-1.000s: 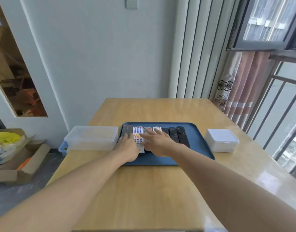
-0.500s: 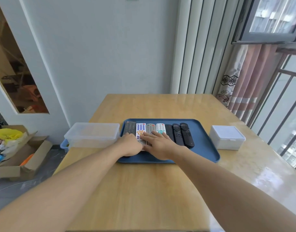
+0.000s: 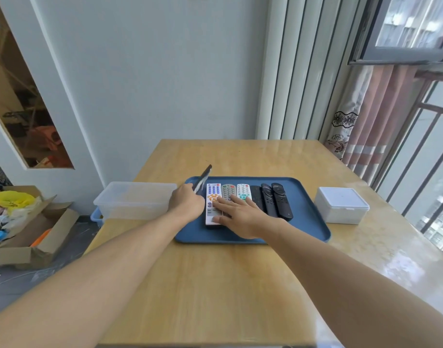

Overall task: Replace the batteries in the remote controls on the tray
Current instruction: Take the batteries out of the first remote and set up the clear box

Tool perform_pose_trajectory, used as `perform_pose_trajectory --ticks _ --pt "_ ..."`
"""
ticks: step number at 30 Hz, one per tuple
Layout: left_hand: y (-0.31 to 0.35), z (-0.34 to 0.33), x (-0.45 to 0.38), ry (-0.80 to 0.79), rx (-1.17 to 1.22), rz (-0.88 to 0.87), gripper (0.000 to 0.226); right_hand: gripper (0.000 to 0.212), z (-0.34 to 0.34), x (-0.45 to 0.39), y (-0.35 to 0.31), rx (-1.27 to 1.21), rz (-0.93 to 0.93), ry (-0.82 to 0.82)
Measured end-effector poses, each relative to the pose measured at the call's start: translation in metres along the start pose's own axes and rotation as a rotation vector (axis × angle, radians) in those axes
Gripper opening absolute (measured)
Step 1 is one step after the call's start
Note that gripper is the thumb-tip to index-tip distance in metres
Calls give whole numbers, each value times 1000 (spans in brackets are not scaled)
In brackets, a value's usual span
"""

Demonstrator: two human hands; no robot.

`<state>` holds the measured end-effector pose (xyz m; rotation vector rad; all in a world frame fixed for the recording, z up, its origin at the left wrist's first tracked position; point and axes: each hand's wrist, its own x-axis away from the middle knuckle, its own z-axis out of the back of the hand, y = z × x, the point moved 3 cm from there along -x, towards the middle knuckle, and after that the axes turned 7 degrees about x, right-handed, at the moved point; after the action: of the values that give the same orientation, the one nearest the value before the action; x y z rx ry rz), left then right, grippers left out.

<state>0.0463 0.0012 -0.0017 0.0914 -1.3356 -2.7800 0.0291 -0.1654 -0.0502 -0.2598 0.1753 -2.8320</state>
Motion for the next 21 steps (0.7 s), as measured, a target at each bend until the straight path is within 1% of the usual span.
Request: perform_pose_trajectory --ticks 1,2,4,6,7,9,10,12,14,15,18,21 --pt "1 3 1 35 82 17 17 61 1 1 -1 -31 -1 35" --pt "2 5 2 73 187 30 19 60 4 2 -2 -94 0 115" --pt "5 7 0 119 452 22 26 54 17 8 -4 -365 -18 359" --pt "10 5 0 94 711 -34 22 45 31 13 -5 -644 -27 582" --pt "11 1 1 60 818 -54 19 40 36 14 -7 -686 -15 670" --pt "13 -12 4 -61 1013 -58 20 33 40 14 -7 -649 9 783" --pt "11 -20 4 -106 1060 -55 23 31 41 14 -5 -604 20 835" --pt "5 -36 2 -127 1086 -40 31 27 40 11 1 -462 36 944" --pt "-7 -51 -4 -133 1082 -11 46 25 36 6 7 -334 59 1014" --pt "-10 -56 -5 -149 1072 -6 46 25 33 5 9 -284 72 1029" --pt "-15 -62 -5 -162 1059 -34 33 25 28 1 8 -193 115 1035" --pt "-6 -55 -4 -173 1068 -134 30 24 33 2 1 -212 112 1060"
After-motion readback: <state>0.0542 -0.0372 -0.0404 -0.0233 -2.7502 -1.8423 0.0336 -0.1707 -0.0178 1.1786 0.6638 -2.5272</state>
